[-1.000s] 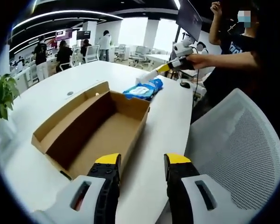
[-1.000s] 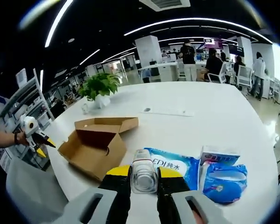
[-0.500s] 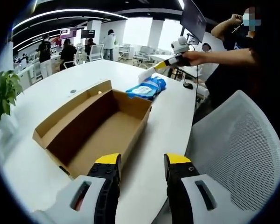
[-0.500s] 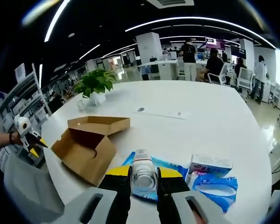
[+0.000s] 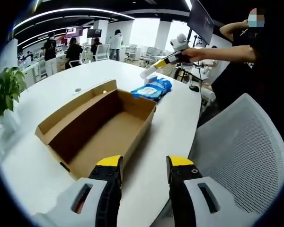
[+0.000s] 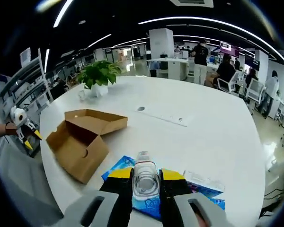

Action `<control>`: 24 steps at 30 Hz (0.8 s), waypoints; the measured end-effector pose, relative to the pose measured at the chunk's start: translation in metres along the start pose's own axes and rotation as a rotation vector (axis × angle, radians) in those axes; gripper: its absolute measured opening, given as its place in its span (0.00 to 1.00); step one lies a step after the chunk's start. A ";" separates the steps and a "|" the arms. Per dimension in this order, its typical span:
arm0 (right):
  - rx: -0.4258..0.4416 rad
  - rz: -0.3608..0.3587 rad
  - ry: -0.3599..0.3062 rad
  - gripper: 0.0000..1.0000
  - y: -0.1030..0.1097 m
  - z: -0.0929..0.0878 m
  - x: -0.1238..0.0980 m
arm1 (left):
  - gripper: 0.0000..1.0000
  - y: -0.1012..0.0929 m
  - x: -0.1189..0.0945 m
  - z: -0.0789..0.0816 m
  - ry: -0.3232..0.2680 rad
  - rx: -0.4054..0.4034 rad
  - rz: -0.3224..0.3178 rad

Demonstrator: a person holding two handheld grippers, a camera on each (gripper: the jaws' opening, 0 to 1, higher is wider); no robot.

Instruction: Operate the shoe box by opening the lid, removing the specified soft item, and placing it in the target area until the item is outside and the box remains undamaged.

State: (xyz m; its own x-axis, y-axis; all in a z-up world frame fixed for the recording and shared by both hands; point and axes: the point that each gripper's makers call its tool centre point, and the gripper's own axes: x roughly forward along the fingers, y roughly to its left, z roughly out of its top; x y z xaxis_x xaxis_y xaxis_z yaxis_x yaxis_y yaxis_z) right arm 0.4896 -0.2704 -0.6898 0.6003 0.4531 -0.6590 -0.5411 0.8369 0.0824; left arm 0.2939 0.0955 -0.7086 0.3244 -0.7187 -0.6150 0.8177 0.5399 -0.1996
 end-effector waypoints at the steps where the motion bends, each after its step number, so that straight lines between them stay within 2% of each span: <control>1: -0.015 0.000 0.009 0.16 -0.002 0.002 0.001 | 0.37 0.000 0.000 0.000 -0.001 -0.003 0.003; 6: -0.076 0.002 0.045 0.16 -0.014 0.008 0.007 | 0.37 0.002 -0.002 0.000 -0.006 -0.012 0.015; 9: -0.162 -0.001 0.095 0.16 -0.023 0.009 0.011 | 0.37 0.002 -0.003 0.000 -0.009 -0.015 0.020; 13: -0.207 0.008 0.122 0.16 -0.026 0.013 0.013 | 0.37 0.001 -0.003 -0.001 -0.011 -0.023 0.030; 24: -0.435 0.042 0.257 0.16 -0.031 0.013 0.021 | 0.37 0.000 -0.007 -0.003 -0.022 -0.040 0.058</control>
State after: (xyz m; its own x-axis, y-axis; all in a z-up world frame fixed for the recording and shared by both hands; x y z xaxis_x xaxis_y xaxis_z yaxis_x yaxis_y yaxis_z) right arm 0.5269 -0.2830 -0.6964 0.4383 0.3474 -0.8290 -0.7898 0.5892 -0.1707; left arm 0.2905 0.1017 -0.7065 0.3811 -0.6948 -0.6099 0.7780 0.5975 -0.1945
